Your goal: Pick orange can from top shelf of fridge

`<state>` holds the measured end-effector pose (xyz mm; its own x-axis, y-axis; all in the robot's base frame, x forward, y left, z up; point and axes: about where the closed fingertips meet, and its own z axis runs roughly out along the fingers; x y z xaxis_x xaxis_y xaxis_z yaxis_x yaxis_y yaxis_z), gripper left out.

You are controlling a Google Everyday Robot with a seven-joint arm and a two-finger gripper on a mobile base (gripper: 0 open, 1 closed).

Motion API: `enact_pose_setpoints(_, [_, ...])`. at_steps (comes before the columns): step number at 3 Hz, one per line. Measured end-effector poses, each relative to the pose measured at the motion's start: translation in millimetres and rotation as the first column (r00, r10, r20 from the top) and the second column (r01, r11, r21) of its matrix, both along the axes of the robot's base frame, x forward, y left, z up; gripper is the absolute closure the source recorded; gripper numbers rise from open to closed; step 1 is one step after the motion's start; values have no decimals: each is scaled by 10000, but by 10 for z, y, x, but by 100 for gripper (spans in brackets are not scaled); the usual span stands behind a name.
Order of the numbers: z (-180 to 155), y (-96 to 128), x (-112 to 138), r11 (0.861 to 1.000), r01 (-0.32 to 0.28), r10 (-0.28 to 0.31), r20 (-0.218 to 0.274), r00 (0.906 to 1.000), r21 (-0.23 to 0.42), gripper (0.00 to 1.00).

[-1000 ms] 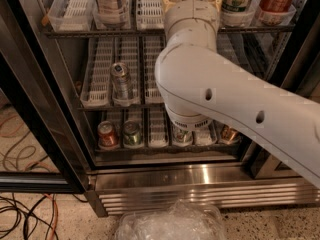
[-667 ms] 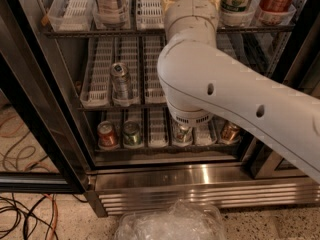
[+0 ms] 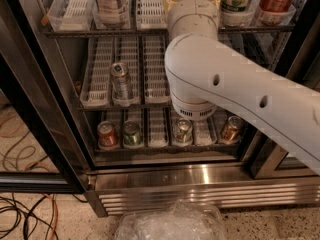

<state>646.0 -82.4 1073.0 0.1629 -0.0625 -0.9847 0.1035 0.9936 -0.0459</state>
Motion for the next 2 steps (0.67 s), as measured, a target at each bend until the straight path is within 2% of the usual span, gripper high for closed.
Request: enact_pose_setpoints(2, [-37, -141, 328, 9999, 135, -132, -290, 9995, 78, 29])
